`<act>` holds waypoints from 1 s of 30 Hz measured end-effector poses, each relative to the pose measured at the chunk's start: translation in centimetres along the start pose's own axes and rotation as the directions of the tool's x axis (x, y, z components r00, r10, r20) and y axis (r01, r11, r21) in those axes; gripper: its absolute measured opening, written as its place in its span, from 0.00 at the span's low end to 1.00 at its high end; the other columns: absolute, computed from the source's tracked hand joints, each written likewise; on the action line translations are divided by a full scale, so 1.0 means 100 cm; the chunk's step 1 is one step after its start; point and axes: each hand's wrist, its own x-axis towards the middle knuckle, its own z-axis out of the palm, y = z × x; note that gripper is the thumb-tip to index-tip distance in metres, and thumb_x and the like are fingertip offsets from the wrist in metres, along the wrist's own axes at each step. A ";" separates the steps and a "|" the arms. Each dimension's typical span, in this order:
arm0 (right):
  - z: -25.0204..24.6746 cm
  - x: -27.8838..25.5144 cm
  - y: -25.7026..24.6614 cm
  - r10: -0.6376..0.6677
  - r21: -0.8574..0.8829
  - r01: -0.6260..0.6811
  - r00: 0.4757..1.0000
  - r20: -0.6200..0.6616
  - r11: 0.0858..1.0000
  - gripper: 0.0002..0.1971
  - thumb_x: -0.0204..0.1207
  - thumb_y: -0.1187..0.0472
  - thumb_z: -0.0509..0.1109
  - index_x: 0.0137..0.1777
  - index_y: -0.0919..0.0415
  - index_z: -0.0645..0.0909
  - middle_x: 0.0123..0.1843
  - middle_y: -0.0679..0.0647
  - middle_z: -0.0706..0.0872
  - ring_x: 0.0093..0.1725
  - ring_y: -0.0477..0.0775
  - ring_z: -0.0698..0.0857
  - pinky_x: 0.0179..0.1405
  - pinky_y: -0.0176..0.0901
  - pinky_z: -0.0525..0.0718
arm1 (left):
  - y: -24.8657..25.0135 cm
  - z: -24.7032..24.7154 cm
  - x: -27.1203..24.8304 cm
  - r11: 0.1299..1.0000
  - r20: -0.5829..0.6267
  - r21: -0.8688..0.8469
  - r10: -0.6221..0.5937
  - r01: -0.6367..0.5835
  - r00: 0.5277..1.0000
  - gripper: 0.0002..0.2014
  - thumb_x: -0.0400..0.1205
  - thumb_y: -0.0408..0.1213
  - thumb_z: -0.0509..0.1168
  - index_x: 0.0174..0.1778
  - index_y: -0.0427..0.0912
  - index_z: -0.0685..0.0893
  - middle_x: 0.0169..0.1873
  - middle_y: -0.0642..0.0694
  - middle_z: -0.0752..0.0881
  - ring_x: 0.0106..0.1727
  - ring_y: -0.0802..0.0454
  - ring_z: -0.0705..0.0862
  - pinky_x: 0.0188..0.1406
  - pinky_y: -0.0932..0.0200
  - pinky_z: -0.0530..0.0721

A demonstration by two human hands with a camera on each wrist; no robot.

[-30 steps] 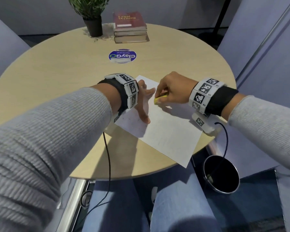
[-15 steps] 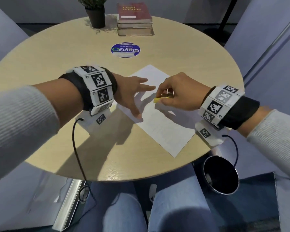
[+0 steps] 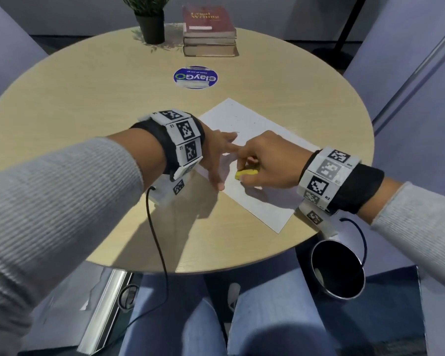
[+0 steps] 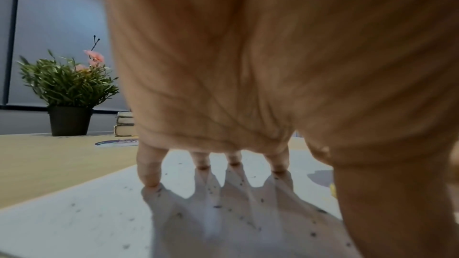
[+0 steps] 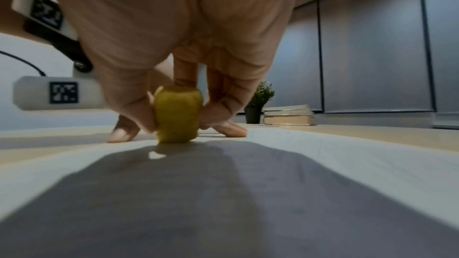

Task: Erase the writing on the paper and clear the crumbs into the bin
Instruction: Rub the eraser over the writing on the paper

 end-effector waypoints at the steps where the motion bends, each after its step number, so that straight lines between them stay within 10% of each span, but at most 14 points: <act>1: -0.002 0.000 0.000 -0.013 0.032 0.013 1.000 0.016 0.999 0.07 0.69 0.54 0.75 0.42 0.56 0.88 0.31 0.51 0.83 0.32 0.49 0.80 0.36 0.42 0.78 | -0.001 0.000 0.000 1.000 0.003 -0.003 -0.014 0.014 1.000 0.51 0.73 0.57 0.72 0.81 0.66 0.40 0.83 0.45 0.37 0.83 0.45 0.41 0.79 0.43 0.48; 5: -0.012 0.012 0.020 0.087 0.048 -0.083 0.993 -0.082 0.995 0.08 0.69 0.53 0.76 0.42 0.56 0.89 0.31 0.51 0.82 0.33 0.52 0.80 0.41 0.50 0.84 | -0.007 0.008 0.009 0.994 0.009 -0.025 -0.110 0.110 0.994 0.56 0.69 0.64 0.72 0.81 0.64 0.36 0.82 0.46 0.35 0.83 0.45 0.39 0.80 0.38 0.47; 10: -0.003 0.007 0.003 -0.093 0.081 0.090 0.995 0.022 0.993 0.05 0.69 0.55 0.77 0.42 0.55 0.90 0.31 0.51 0.85 0.31 0.48 0.81 0.36 0.38 0.79 | -0.007 0.008 0.004 0.988 0.026 -0.017 -0.155 0.155 0.988 0.55 0.69 0.66 0.70 0.81 0.64 0.36 0.82 0.47 0.34 0.84 0.44 0.41 0.79 0.37 0.52; 15: -0.014 0.023 0.022 0.016 0.028 -0.014 0.997 -0.071 0.999 0.07 0.70 0.53 0.76 0.43 0.55 0.90 0.35 0.55 0.86 0.36 0.56 0.82 0.42 0.53 0.84 | -0.001 0.008 -0.002 0.977 0.018 -0.030 -0.209 0.210 0.978 0.55 0.71 0.65 0.69 0.82 0.61 0.36 0.83 0.45 0.36 0.84 0.45 0.40 0.79 0.39 0.50; 30: -0.003 0.009 0.006 -0.227 0.026 0.226 0.972 0.056 0.974 0.07 0.68 0.55 0.77 0.43 0.56 0.90 0.36 0.52 0.87 0.35 0.51 0.83 0.38 0.40 0.80 | 0.001 0.006 -0.007 0.976 0.027 -0.055 -0.211 0.212 0.977 0.54 0.72 0.63 0.69 0.82 0.60 0.37 0.83 0.43 0.37 0.83 0.46 0.39 0.78 0.41 0.49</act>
